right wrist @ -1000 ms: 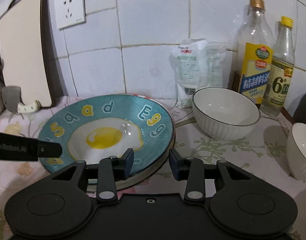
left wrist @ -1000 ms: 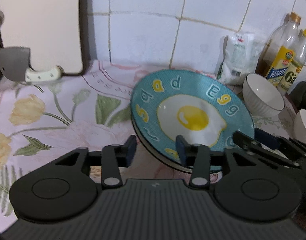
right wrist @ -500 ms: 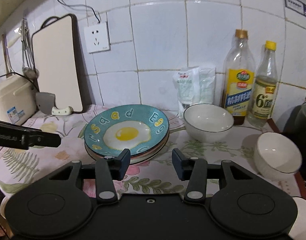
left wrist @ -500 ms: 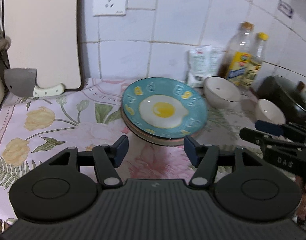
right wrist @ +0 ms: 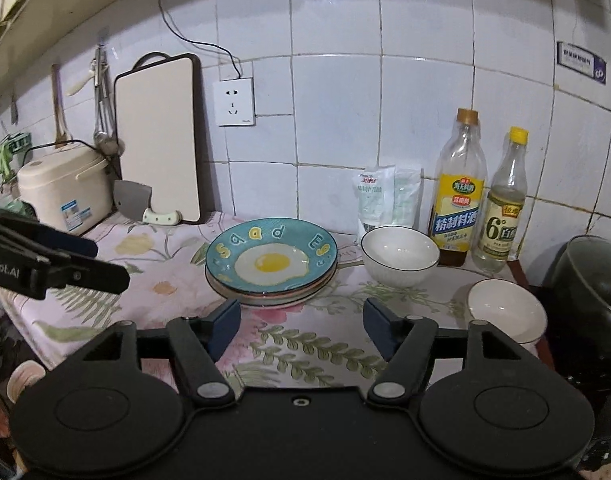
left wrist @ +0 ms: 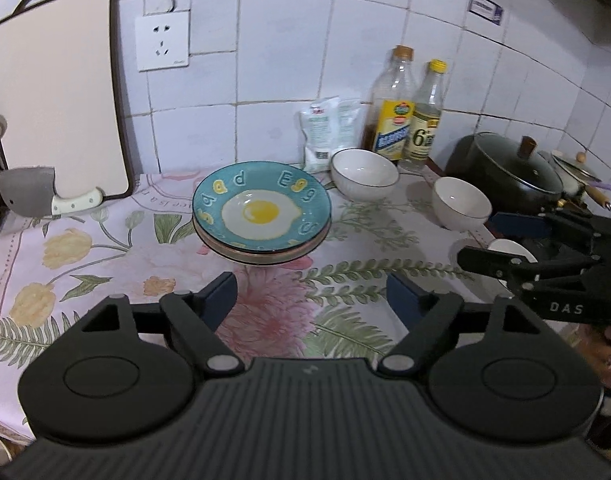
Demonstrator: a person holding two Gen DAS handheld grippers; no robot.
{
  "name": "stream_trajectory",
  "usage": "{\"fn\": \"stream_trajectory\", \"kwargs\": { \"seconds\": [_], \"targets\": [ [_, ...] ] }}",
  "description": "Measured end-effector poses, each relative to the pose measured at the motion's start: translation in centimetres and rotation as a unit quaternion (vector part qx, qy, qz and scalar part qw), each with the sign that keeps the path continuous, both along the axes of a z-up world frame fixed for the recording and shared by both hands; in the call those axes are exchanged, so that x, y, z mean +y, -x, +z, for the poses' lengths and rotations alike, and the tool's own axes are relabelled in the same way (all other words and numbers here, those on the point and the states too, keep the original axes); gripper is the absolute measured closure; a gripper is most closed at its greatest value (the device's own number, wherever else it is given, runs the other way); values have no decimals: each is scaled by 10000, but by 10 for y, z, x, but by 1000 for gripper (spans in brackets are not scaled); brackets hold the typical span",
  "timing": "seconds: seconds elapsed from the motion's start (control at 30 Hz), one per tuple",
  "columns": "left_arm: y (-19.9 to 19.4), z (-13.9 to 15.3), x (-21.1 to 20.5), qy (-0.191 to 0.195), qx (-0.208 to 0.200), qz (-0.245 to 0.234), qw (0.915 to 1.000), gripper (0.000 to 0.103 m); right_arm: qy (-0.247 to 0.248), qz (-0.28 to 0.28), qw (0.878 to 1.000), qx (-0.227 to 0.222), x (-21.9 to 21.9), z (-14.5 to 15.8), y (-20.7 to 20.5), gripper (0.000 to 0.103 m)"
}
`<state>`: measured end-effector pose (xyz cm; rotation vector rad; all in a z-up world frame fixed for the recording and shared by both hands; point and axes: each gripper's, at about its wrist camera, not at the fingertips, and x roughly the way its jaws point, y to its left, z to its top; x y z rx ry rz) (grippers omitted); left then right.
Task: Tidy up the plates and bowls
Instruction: 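Open both grippers and pull back from the stack, then reach the left gripper to a white bowl and pinch its rim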
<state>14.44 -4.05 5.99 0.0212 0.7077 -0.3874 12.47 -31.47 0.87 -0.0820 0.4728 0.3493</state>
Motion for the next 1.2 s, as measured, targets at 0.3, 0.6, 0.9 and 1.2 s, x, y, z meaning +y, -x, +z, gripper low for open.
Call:
{"fn": "stream_trajectory", "kwargs": {
  "seconds": [0.3,0.6,0.9,1.2],
  "targets": [
    [29,1,-23,1,-27,-331,9994,17,268,68,9996,-10,-31,-4,39,17],
    [44,-8,-56,-139,-64,-651,9978,8,337,-152,9993,104,-67,-32,59,16],
    [29,-32,-101,35,132,-1029,9946,8,332,-750,9962,284,-116,-57,60,10],
    [-1,-63,-153,167,485,-1267,9906,8,318,-970,9933,538,-149,-91,49,7]
  ]
}}
